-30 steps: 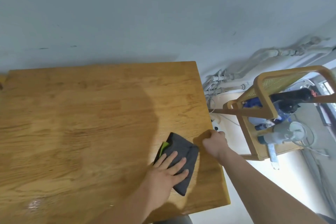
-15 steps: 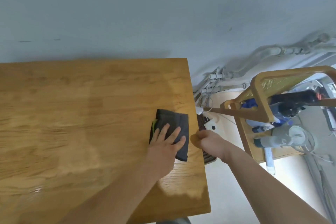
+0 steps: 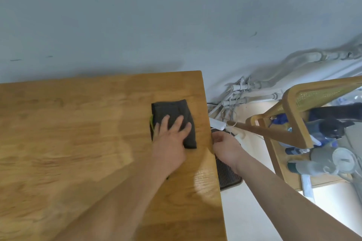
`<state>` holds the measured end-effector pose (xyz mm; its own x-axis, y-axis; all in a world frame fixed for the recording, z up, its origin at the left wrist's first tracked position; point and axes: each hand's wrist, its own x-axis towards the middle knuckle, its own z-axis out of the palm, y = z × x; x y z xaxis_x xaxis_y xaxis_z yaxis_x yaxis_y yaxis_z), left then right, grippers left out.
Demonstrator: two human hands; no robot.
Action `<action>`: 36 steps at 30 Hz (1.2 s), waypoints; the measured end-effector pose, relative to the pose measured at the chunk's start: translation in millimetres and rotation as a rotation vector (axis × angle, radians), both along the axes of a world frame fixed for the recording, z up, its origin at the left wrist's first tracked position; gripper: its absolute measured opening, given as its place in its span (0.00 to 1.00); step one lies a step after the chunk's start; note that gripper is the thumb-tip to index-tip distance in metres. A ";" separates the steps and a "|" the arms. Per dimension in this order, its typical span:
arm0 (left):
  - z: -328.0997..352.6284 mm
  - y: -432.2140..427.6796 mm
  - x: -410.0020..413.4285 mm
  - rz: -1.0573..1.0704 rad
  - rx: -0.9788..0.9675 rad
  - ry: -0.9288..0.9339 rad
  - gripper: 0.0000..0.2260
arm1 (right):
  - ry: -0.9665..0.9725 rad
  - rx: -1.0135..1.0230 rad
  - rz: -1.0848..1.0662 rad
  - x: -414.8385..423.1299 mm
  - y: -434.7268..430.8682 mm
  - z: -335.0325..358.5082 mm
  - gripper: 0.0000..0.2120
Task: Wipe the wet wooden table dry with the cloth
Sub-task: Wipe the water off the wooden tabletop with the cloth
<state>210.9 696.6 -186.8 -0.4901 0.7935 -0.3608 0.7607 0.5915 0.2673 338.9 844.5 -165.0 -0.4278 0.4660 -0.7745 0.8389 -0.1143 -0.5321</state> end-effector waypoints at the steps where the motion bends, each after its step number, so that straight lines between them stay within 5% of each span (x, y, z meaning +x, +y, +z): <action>1: -1.9 0.1 6.3 -0.112 0.020 -0.010 0.31 | -0.023 0.019 0.074 -6.3 4.2 2.9 0.09; 4: -12.0 -0.9 -17.3 -0.578 0.058 -0.078 0.27 | -0.073 0.087 0.189 -16.4 16.7 7.4 0.10; 7: -20.6 28.8 -73.4 -0.749 0.050 -0.043 0.22 | -0.097 0.137 0.163 -24.9 23.9 8.8 0.12; 11: -23.6 76.8 -123.0 -0.323 0.085 -0.034 0.23 | -0.085 0.185 0.080 -58.6 25.3 14.0 0.28; 13: -23.2 82.0 -119.5 -0.129 0.160 -0.041 0.25 | -0.087 0.248 0.197 -79.5 26.7 8.9 0.19; 15: -23.3 71.9 -97.7 -0.125 0.219 -0.061 0.27 | -0.216 0.363 0.456 -98.7 28.3 5.0 0.19; 18: -28.2 51.7 -93.7 -0.346 0.279 -0.094 0.25 | -0.435 0.371 0.742 -121.2 28.2 11.8 0.40; 21: -27.8 62.4 -147.6 -0.522 0.217 -0.039 0.22 | -0.543 0.357 0.799 -127.0 24.6 18.7 0.58; 25: -24.1 71.4 -197.2 -0.142 0.119 -0.036 0.23 | -0.618 0.357 0.793 -135.0 13.2 13.7 0.71; 29: -23.7 20.5 -167.7 -0.065 0.229 0.015 0.24 | -0.664 0.403 0.802 -146.2 1.3 8.7 0.70; 34: -30.7 -76.6 -132.4 -0.524 0.277 -0.123 0.23 | -0.683 0.452 0.804 -150.7 -6.7 10.6 0.51; 36: -34.1 -92.5 -161.5 -0.690 0.240 -0.111 0.21 | -0.719 0.459 0.825 -151.8 -9.6 14.0 0.53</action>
<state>49.4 604.0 -220.9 0.1784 0.9713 -0.1572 0.8994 -0.0962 0.4263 187.2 835.0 -151.1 -0.2644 0.5503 -0.7920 0.6928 0.6797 0.2409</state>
